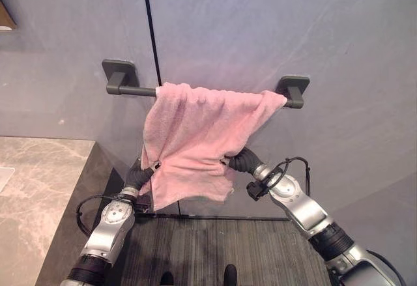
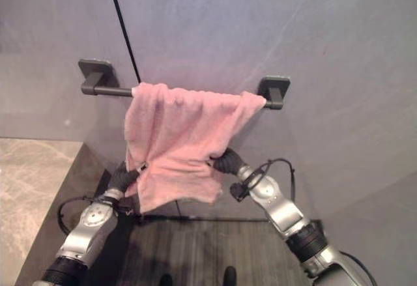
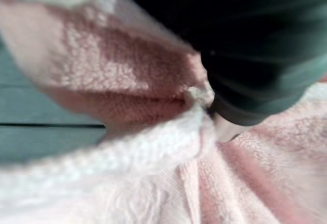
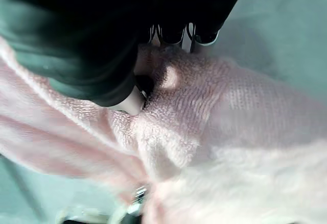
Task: Put brush and paste in cup on sink, flatten towel.
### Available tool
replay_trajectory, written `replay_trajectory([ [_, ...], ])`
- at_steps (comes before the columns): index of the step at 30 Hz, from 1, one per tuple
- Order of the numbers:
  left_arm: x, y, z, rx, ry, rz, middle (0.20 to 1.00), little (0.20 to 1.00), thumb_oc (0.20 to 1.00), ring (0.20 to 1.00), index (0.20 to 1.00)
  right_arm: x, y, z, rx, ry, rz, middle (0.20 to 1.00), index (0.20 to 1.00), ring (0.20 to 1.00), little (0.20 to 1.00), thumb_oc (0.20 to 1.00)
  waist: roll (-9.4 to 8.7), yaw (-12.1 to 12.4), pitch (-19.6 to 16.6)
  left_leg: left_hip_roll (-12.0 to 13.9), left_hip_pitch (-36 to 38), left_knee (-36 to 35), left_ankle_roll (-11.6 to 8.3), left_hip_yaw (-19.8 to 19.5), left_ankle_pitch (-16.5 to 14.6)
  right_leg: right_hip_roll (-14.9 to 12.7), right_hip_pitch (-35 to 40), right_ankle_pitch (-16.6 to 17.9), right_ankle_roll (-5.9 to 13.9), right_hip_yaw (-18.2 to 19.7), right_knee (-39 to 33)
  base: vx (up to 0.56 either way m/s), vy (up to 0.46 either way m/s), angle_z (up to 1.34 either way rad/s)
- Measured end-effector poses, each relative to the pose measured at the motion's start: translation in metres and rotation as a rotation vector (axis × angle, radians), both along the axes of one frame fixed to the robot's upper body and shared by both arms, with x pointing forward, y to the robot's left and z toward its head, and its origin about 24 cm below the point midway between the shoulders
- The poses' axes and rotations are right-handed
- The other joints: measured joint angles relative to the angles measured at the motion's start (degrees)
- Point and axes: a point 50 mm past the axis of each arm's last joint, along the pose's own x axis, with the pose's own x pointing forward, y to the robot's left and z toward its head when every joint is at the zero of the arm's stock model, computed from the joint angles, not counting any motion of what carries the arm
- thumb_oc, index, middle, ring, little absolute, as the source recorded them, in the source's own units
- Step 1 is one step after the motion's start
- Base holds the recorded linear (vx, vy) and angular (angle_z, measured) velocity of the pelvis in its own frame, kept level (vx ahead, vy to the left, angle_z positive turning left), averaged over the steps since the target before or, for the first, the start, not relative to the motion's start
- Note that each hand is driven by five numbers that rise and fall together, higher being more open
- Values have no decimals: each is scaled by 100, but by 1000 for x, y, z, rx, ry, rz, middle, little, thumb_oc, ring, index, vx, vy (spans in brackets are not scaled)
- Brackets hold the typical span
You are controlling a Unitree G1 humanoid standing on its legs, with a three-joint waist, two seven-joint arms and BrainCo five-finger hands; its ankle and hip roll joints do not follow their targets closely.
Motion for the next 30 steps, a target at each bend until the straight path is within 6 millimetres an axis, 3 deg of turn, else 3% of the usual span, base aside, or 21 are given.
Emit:
replay_trajectory([
  [5,-3,-8,3,-98,-31,42,200,200,200,200,200,-4,0,4,32,-29,-1,200,200,200,200,200,-4,12,9,-7,27,0,9,2,-6,-12,25,-11,12,15,-2,6,3,0],
  [9,-12,-4,28,-198,-173,76,200,200,200,200,200,-13,-10,18,140,-59,-16,200,200,200,200,200,8,12,59,-5,46,-1,11,40,-7,-12,21,-23,19,58,-2,34,-1,-6],
  [17,-20,-13,21,-453,-205,126,200,200,200,200,200,-25,-5,29,230,-88,57,200,200,200,200,200,6,15,60,19,133,-1,37,176,-33,3,38,-20,23,162,-1,11,-6,-7],
  [21,-30,-14,28,-546,-268,140,200,200,200,200,200,-30,-2,37,286,-101,108,200,200,200,200,200,4,55,59,17,126,-1,38,178,-34,3,34,-19,21,164,-2,0,0,0],
  [28,-35,-9,46,-593,-390,158,200,200,200,200,200,-36,9,50,374,-151,162,200,200,200,200,200,2,100,57,23,77,-1,42,166,-38,4,22,-25,26,150,-1,0,0,0],
  [30,-34,-5,33,-579,-344,205,200,200,200,200,200,-34,17,42,370,-122,177,200,200,200,200,200,-4,108,52,12,96,0,37,158,-34,4,15,-19,18,146,-1,0,0,0],
])
